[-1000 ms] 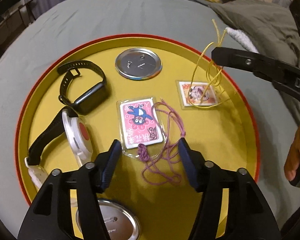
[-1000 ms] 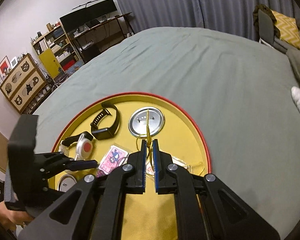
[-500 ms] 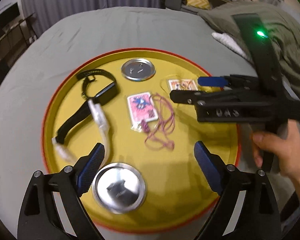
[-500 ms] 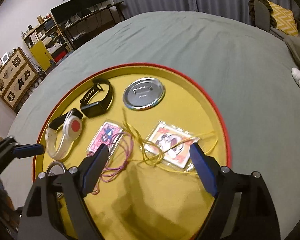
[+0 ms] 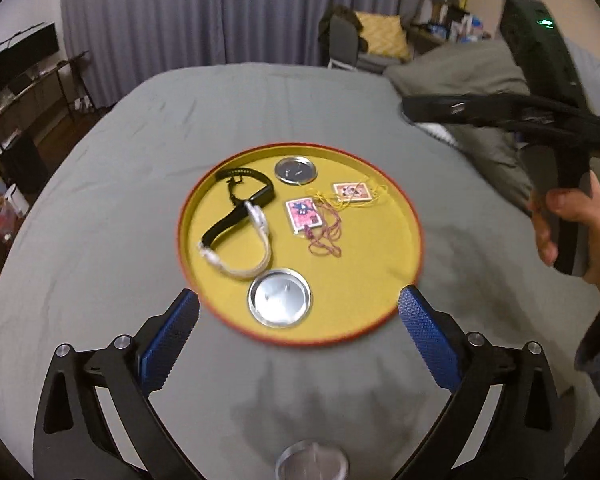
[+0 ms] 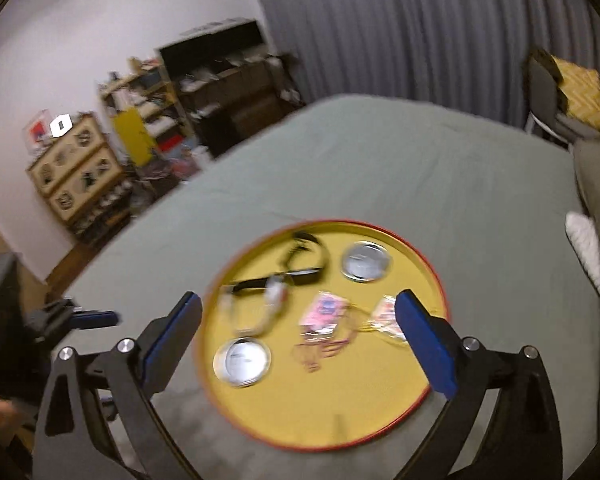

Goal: Organize jewelry
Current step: 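Move both tools from the tray toward the silver badge and mesh watch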

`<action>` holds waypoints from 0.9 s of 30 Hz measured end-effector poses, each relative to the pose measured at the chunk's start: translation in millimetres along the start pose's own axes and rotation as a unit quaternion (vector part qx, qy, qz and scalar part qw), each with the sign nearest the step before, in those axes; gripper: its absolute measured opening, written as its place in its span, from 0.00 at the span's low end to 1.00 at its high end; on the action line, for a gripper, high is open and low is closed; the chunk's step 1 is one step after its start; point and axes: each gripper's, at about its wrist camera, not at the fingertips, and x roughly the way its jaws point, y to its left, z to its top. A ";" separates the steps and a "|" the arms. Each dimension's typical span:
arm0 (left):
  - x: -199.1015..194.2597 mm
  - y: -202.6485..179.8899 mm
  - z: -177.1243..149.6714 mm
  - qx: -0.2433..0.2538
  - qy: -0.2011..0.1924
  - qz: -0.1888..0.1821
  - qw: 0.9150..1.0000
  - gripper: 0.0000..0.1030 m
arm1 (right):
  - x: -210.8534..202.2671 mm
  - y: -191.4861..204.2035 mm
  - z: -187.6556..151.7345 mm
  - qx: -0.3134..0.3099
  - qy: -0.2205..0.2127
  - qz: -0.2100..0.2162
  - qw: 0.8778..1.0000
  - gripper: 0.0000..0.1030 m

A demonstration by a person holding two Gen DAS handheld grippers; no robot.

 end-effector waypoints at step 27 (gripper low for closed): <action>-40.7 16.9 -250.5 0.078 0.118 0.011 0.990 0.95 | 73.0 208.9 -205.1 -0.135 0.173 0.026 0.975 0.92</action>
